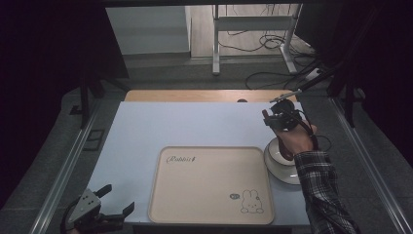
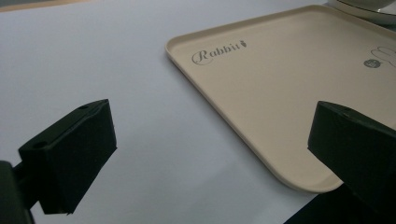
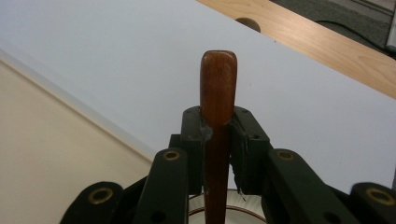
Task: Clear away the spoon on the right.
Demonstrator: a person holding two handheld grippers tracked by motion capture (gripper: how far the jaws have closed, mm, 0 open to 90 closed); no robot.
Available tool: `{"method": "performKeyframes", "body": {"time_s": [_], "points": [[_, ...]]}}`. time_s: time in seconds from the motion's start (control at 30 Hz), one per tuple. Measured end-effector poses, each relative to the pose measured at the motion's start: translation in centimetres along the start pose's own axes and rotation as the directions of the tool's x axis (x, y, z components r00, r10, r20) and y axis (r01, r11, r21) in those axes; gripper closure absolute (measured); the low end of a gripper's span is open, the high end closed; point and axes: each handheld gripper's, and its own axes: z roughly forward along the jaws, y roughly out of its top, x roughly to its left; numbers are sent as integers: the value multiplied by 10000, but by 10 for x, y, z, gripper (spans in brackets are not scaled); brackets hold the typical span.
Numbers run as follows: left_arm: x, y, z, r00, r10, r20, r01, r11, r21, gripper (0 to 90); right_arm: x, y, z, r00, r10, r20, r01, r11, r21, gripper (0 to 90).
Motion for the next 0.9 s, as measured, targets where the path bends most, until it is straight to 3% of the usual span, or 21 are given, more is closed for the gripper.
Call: {"method": "performKeyframes", "body": {"time_s": [0.43, 0.9], "points": [[0, 0, 0, 10000, -2, 4, 2, 10000, 1, 6, 11, 5, -11, 9982, -519, -286, 530, 9978, 405, 768], [0, 0, 0, 10000, 10, 12, -10, 10000, 8, 6, 29, -4, -13, 9965, -521, -655, 577, 9945, 869, 768]]}}
